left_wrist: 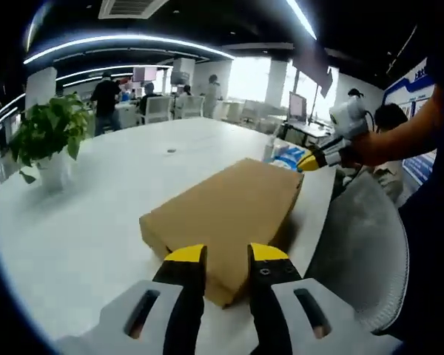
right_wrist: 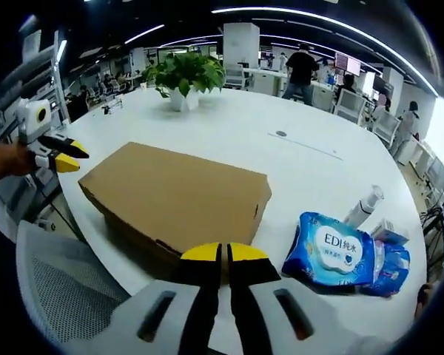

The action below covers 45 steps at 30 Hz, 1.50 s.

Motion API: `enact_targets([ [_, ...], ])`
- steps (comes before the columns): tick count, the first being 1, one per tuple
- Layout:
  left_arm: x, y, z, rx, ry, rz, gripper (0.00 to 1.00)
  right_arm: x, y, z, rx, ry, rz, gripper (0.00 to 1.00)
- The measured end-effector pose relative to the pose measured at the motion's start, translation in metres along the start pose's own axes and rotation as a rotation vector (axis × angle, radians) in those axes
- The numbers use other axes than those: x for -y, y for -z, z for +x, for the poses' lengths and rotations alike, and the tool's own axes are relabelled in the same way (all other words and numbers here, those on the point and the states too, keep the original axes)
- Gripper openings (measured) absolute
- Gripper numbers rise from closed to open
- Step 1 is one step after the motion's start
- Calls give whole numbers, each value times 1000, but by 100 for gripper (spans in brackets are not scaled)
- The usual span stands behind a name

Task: Operate the shoe box by opening the lid, removing the specified soft item, and placing it in the target area until the item is outside and the box remains undamaged.

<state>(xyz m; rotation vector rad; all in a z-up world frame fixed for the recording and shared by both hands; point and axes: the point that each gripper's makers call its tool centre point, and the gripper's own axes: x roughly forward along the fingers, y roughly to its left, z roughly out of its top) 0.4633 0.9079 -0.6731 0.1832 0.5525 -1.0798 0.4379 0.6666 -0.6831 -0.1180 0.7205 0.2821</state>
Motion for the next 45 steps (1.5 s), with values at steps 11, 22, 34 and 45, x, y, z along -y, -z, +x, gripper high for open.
enact_targets([
  [11, 7, 23, 5, -74, 34, 14, 21, -2, 17, 6, -33, -9, -7, 3],
  [22, 6, 29, 9, -121, 30, 85, 19, -2, 22, 8, -36, -13, -7, 3],
  [34, -5, 52, -8, -139, -49, -25, 38, 6, 24, 3, -7, -6, 57, 25],
  [45, -2, 48, 6, -145, -48, 3, 25, -2, 26, 3, 1, -63, 76, 23],
])
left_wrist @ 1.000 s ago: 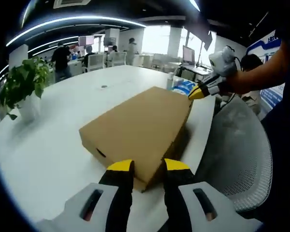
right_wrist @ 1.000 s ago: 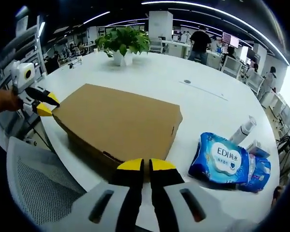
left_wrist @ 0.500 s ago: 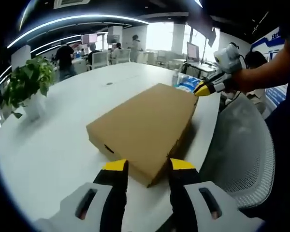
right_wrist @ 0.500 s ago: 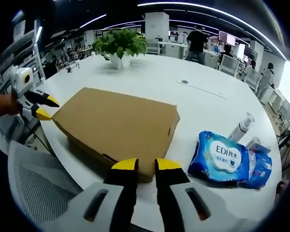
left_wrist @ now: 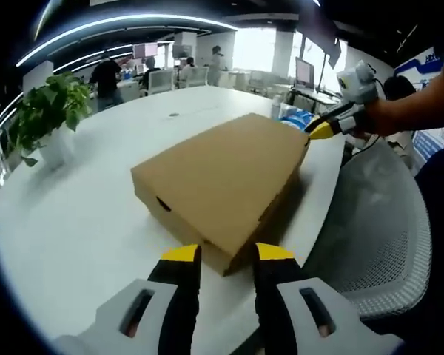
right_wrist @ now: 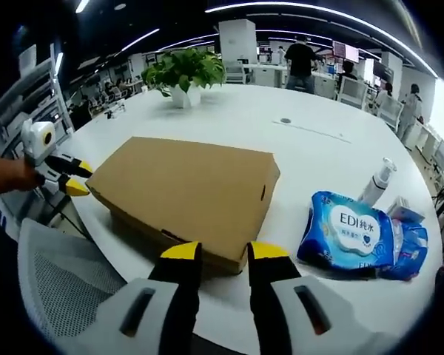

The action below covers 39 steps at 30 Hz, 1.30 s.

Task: Operate the shoe box by opening the lid, removing the specified soft item, and placing it in the target area until the item is outside and the box remains undamaged.

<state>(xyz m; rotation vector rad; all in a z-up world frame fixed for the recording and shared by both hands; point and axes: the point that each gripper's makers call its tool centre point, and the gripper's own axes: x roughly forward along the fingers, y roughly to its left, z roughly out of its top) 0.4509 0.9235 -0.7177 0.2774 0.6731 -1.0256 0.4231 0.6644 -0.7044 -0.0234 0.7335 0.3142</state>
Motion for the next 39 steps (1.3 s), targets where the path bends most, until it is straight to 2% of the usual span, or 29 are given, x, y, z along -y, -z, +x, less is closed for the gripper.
enact_targets([
  [2, -2, 2, 1, -19, -10, 15, 24, 1, 1, 0, 0, -4, 4, 22],
  [14, -9, -6, 13, -36, -21, 36, 25, 9, -1, 2, 16, -3, -5, 22],
  [39, -28, -44, 58, -56, -22, 70, 25, 56, -19, 15, 38, 19, 16, 23],
])
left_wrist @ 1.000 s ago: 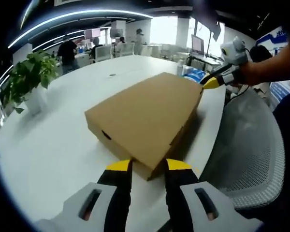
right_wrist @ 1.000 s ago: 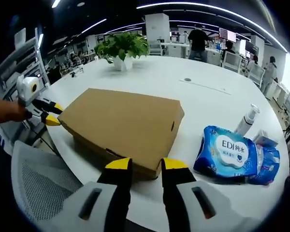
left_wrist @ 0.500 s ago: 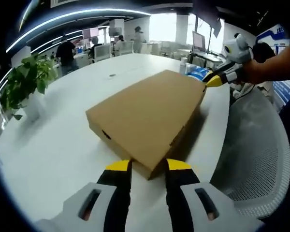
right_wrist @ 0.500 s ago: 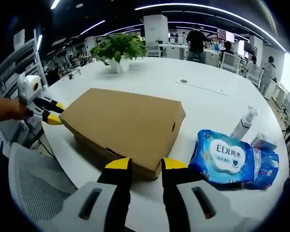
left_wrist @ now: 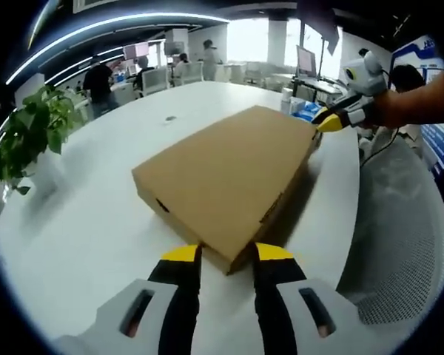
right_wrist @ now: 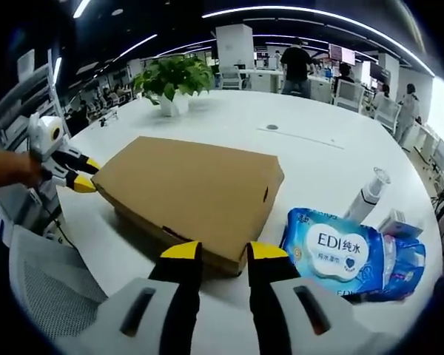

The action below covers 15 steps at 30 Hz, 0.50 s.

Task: Operate the shoe box by opening the lid, removing the specified soft item, and placing it in the target area until the item is outside and the box remains undamaged.

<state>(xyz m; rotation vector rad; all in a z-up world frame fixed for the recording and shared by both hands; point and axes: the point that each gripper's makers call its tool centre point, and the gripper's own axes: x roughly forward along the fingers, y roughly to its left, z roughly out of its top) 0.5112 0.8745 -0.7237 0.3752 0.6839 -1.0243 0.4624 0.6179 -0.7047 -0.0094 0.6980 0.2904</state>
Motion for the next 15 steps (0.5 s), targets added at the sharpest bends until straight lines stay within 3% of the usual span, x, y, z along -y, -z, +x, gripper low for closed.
enact_targets([
  [15, -4, -9, 10, -9, 4, 3, 26, 11, -3, 3, 10, -3, 18, 23],
])
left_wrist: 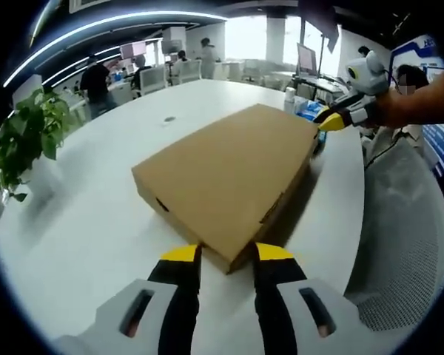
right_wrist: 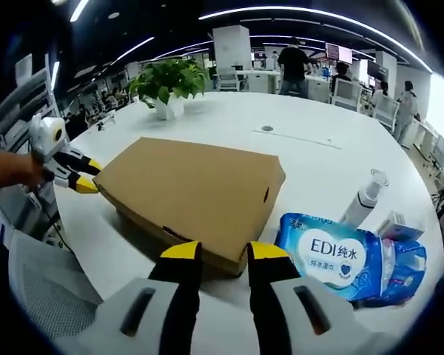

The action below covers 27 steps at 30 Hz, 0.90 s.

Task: Operate the shoe box by opening the lid, removing the specified soft item, and placing it in the target area until the item is outside and the box remains undamaged.

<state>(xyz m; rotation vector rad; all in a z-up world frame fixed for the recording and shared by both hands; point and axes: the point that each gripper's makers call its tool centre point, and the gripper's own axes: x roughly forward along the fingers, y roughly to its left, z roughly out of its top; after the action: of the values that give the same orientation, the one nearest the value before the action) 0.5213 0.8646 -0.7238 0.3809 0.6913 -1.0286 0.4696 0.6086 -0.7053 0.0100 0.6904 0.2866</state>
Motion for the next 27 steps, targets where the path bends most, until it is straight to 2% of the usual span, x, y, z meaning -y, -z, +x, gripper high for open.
enact_targets([
  [8, 1, -1, 0, -1, 2, -5, 28, 0, -1, -1, 10, -8, 7, 23],
  [14, 7, -4, -11, 16, 3, -20, 34, 3, -7, -13, 53, 13, 8, 33],
  [15, 7, -5, -14, 25, 1, -31, 35, 7, -5, -17, 52, 31, 7, 36],
  [19, 9, -8, -23, 48, -12, -77, 58, 19, 0, -29, 62, 80, 29, 49],
  [21, 12, -12, -27, 68, -8, -91, 67, 28, 6, -37, 58, 118, 40, 60],
  [25, 20, -12, -32, 78, 9, -92, 71, 41, 21, -56, 38, 176, 73, 71],
  [27, 22, -12, -33, 84, 9, -97, 74, 46, 22, -66, 49, 195, 81, 77],
])
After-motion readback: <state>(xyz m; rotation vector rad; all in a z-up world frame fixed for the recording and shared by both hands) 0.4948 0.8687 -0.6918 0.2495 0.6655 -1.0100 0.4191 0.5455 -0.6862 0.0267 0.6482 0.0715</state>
